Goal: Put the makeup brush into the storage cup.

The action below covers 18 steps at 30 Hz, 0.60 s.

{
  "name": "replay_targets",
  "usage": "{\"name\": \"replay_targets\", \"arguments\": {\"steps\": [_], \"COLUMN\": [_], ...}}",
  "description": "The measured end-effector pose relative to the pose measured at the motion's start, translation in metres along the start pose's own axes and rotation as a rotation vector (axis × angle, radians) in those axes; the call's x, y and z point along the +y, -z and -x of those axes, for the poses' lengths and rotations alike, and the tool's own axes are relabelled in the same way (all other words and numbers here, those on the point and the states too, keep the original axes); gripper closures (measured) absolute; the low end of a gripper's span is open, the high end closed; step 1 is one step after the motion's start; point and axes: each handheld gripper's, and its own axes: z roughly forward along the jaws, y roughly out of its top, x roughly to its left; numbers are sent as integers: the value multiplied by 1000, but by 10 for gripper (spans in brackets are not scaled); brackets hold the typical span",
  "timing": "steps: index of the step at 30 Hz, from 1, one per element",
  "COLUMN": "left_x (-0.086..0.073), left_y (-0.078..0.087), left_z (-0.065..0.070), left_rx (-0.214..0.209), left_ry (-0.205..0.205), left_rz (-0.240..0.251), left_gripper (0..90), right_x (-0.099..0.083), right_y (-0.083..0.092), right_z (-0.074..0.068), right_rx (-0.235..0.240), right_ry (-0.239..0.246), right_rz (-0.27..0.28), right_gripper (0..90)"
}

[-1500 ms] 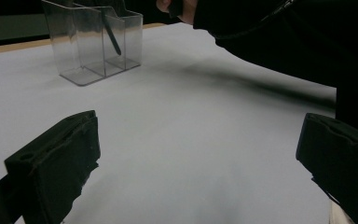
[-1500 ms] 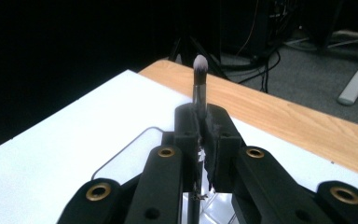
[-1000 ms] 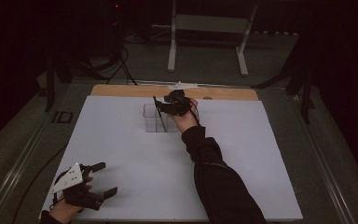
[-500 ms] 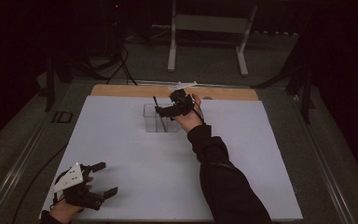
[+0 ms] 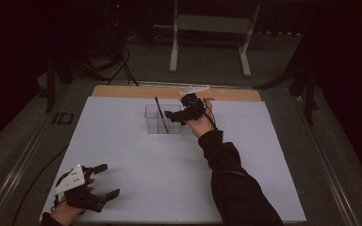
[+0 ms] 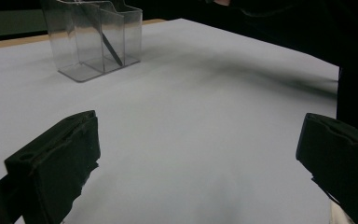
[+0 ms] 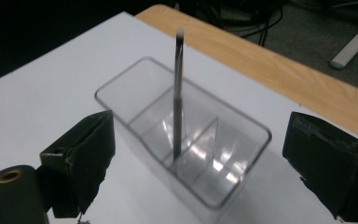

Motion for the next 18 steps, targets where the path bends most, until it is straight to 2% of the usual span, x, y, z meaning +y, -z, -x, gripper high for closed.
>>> {"name": "replay_targets", "arguments": {"steps": [11, 18], "left_x": [0, -1], "left_y": [-1, -1], "left_z": [0, 0], "left_rx": [0, 1], "left_ry": [3, 6], "left_rz": [-4, -5], "left_gripper": [10, 10], "right_x": [-19, -32], "right_y": [14, 25], "right_z": [4, 3], "right_rx": [36, 23], "right_ry": [9, 32], "right_rz": [-71, -94], "right_gripper": [96, 115]}}
